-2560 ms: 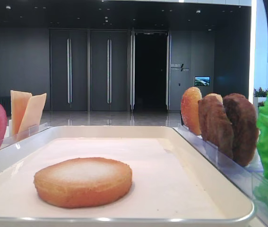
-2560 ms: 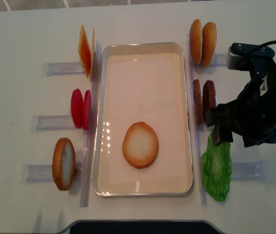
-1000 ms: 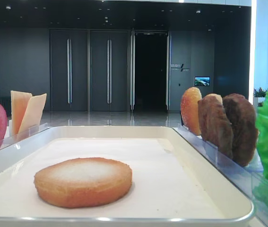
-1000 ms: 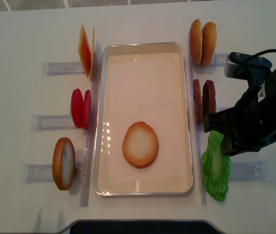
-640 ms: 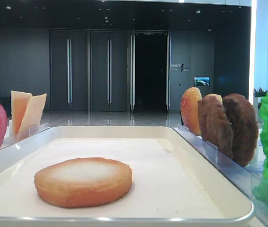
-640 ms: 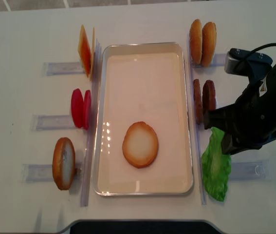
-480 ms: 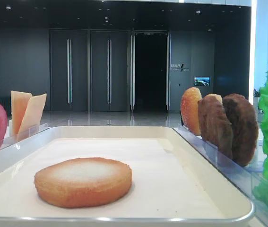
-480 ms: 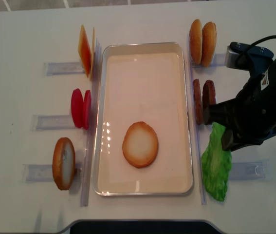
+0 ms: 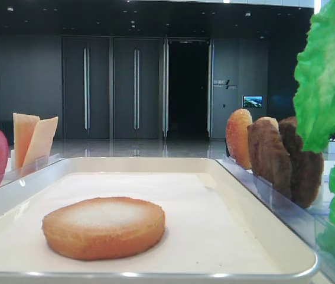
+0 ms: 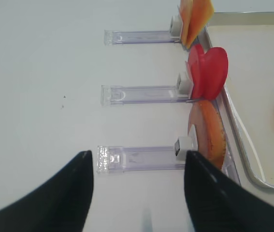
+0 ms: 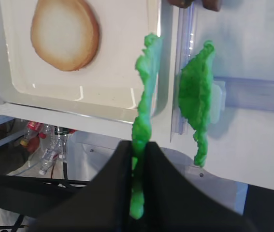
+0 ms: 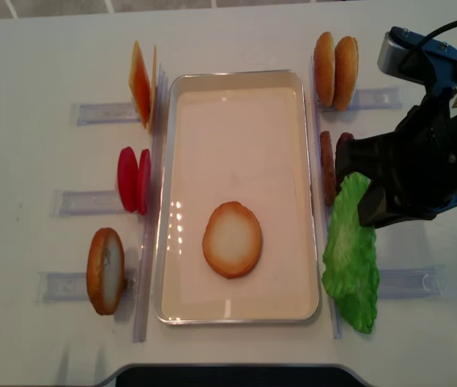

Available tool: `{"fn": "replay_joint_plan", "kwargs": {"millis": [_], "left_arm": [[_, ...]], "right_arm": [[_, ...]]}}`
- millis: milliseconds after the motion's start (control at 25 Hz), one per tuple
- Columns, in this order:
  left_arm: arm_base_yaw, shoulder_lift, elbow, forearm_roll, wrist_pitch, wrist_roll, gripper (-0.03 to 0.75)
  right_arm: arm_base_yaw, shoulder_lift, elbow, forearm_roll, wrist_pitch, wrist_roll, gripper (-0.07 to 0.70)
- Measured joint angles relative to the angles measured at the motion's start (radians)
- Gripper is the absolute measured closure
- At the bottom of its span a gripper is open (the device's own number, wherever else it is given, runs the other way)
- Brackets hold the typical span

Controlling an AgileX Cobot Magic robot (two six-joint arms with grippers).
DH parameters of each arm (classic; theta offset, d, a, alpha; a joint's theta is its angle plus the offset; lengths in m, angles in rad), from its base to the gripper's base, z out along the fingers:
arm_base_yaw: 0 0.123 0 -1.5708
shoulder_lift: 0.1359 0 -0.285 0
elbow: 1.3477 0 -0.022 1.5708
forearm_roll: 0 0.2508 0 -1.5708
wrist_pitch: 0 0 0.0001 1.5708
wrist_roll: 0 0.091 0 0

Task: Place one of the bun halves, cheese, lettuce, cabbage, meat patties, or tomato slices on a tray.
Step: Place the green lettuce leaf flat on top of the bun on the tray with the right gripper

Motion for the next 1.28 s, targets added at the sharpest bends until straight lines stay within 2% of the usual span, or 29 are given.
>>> {"fn": "replay_joint_plan", "kwargs": {"millis": [120,200,480,720,1000,1280], "left_arm": [[0.000,0.000,0.000,0.000,0.000,0.000,0.263],[0.000,0.000,0.000,0.000,0.000,0.000,0.263],[0.000,0.000,0.000,0.000,0.000,0.000,0.263],[0.000,0.000,0.000,0.000,0.000,0.000,0.263],[0.000,0.000,0.000,0.000,0.000,0.000,0.263],[0.000,0.000,0.000,0.000,0.000,0.000,0.263]], "right_arm": [[0.000,-0.039,0.000,0.008,-0.013,0.000,0.566],[0.000,-0.055,0.000,0.032,-0.042,-0.001,0.566],[0.009,-0.066,0.000,0.261,-0.193,-0.142,0.566],[0.095,-0.047,0.000,0.318,-0.327,-0.199,0.566],[0.191,0.071,0.000,0.331,-0.408,-0.234,0.566],[0.210,0.198,0.000,0.512,-0.459,-0.405,0.566]]}}
